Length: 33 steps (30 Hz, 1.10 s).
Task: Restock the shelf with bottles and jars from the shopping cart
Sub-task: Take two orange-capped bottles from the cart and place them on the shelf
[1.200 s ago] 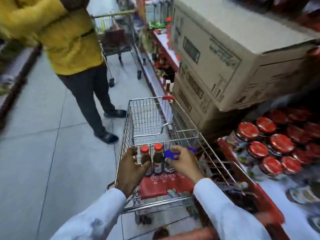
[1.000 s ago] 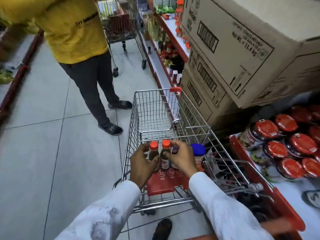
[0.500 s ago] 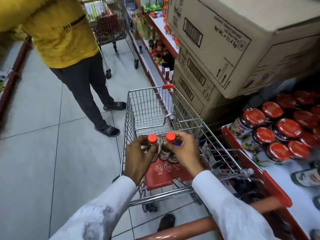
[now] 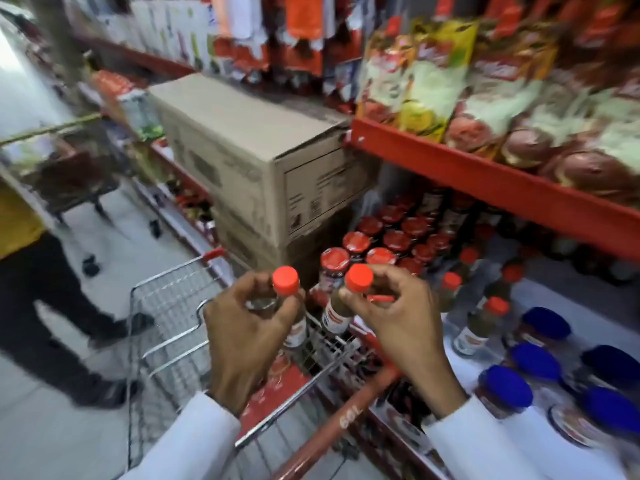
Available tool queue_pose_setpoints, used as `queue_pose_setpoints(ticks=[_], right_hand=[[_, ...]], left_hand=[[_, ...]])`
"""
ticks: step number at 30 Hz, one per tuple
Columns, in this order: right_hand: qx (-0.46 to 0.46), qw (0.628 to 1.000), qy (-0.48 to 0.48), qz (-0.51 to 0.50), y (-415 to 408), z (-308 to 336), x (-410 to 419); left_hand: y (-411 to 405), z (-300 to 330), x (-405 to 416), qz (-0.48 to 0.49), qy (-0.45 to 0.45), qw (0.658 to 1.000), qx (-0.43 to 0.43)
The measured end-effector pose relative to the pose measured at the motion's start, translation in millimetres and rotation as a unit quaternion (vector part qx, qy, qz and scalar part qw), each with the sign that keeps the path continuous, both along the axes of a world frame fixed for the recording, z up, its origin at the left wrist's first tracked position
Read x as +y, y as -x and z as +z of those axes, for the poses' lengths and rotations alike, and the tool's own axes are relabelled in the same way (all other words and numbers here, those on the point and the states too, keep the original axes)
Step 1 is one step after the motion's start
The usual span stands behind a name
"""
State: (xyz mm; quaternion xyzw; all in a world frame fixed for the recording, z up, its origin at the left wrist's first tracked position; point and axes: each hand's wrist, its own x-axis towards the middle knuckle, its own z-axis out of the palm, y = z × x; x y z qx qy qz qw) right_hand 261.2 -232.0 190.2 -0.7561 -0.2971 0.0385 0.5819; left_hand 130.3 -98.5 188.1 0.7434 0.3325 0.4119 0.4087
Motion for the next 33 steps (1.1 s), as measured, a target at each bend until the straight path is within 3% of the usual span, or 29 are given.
queue_pose_setpoints(ticks=[6, 11, 23, 33], right_hand=[[-0.03, 0.989, 0.019, -0.146, -29.1, 5.5, -84.5], [-0.01, 0.966, 0.04, -0.254, -48.6, -19.5, -123.8], [0.05, 0.923, 0.104, -0.368, -78.9, -73.3, -126.6], [0.097, 0.918, 0.132, -0.36, -86.6, -87.8, -114.8]], left_hand=[[-79.2, -10.0, -43.3, -0.147, 0.056, 0.987, -0.022], [-131.3, -32.5, -72.7, -0.213, 0.068, 0.975, 0.013], [-195.7, -93.7, -96.4, -0.22, 0.087, 0.965, 0.115], [-199.1, -99.0, -106.6, -0.208, 0.092, 0.967, 0.11]])
